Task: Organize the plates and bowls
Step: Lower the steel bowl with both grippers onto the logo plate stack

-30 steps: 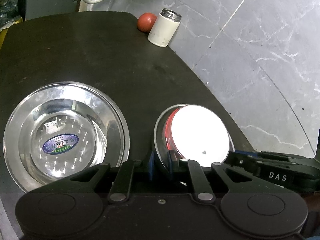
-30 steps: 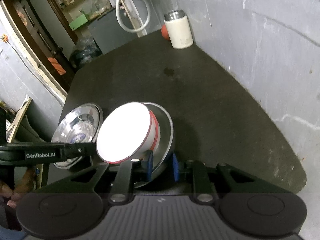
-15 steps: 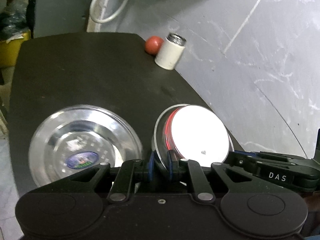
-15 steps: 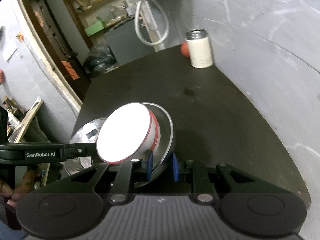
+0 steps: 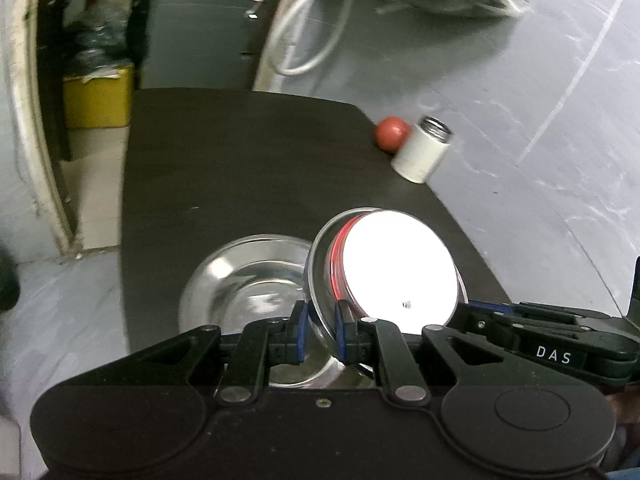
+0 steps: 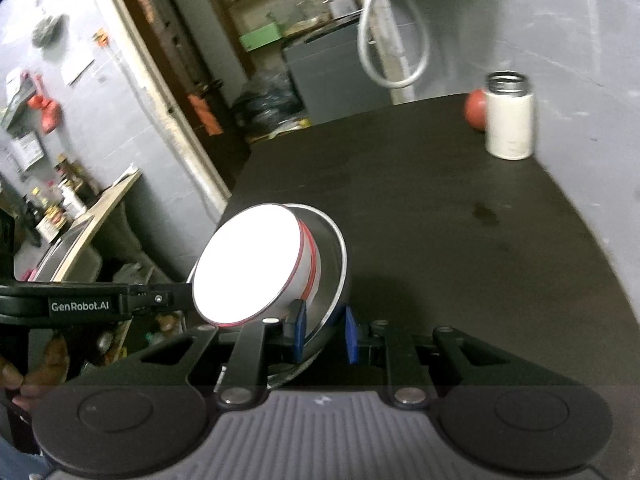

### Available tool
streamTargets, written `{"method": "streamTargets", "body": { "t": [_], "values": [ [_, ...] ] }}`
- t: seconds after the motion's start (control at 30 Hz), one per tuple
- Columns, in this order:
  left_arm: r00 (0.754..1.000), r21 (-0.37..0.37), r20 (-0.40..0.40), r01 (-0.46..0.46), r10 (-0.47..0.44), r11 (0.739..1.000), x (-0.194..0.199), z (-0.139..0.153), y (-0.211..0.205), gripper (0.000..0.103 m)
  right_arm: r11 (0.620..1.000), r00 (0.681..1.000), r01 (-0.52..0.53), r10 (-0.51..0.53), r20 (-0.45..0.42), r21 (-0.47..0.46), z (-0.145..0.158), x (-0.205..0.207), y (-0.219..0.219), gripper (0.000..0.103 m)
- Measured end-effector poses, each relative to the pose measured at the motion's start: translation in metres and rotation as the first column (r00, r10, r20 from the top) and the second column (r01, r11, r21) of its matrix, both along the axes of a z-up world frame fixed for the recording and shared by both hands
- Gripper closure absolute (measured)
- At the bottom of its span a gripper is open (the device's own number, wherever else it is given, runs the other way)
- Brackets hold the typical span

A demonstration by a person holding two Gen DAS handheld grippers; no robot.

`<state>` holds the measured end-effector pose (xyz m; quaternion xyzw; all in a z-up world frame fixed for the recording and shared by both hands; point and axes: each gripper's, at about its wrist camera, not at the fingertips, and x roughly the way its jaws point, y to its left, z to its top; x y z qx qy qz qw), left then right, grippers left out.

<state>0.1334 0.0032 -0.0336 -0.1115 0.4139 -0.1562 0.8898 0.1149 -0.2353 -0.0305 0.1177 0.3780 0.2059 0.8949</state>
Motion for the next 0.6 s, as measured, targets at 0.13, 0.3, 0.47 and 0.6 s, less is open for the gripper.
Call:
{"method": "streamTargets", "body": {
  "t": [0.13, 0.3, 0.47, 0.6],
  "values": [
    [0.998, 0.005, -0.019, -0.051, 0.051, 0.999, -0.002, -0.004, 0.013, 0.09, 0.998, 0.998, -0.056, 0.056, -0.018, -0.003, -0.004, 0.008, 0.015, 0.08],
    [0.995, 0.011, -0.04, -0.096, 0.096, 0.995, -0.002, -0.008, 0.021, 0.09, 0.995, 0.994, -0.104, 0.104, -0.033, -0.007, -0.007, 0.017, 0.027, 0.08],
    [0.99, 0.017, -0.055, -0.129, 0.13, 0.992, -0.001, -0.012, 0.025, 0.09, 0.99, 0.99, -0.137, 0.137, -0.045, -0.011, -0.011, 0.025, 0.033, 0.08],
    [0.986, 0.023, -0.063, -0.151, 0.152, 0.988, -0.002, -0.015, 0.026, 0.09, 0.987, 0.986, -0.158, 0.157, -0.05, -0.012, -0.013, 0.031, 0.034, 0.08]
  ]
}}
